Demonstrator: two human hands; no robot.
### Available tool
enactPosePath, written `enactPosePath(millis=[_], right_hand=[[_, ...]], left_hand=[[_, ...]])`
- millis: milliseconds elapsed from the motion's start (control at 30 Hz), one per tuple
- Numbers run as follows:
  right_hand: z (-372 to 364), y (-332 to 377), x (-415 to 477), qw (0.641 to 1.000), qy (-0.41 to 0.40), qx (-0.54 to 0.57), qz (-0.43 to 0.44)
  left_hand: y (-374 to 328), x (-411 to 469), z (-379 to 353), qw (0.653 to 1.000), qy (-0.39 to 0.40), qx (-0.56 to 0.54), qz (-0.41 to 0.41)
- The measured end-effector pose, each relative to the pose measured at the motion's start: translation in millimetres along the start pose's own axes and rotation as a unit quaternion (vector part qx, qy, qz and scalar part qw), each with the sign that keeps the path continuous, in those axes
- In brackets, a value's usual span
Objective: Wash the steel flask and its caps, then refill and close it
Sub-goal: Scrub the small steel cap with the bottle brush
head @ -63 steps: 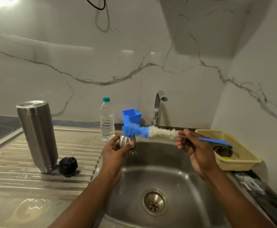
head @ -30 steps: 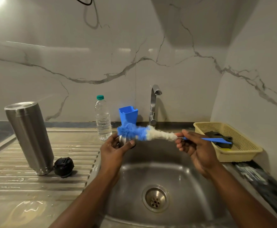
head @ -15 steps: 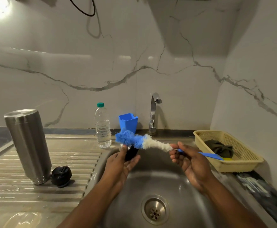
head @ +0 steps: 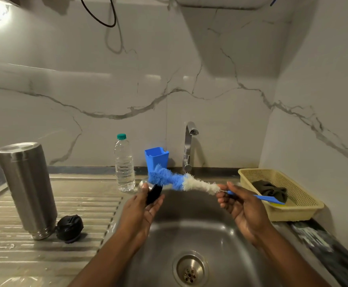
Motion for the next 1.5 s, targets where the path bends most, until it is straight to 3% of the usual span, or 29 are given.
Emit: enactPosePath(millis=[433,1500], right_hand=[[-5,-12,1,1.0,0.011,0.003,-0.017],[-3,-3,-2,1.0,-0.003,0.004,-0.016]], left_hand=[[8,-7,-9,1.0,-0.001,-0.017,0.026],[-3,1,1,0.998,-0.015,-0.06,-0.014]])
Point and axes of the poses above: each hand's wrist, its own x-axis towards the middle knuckle, its own z-axis out of the back of the hand, y = z × x, the point moved 3 cm from there along x, towards the middle knuckle, and after that the axes turned 10 degrees about -z, right-handed, at the moved point
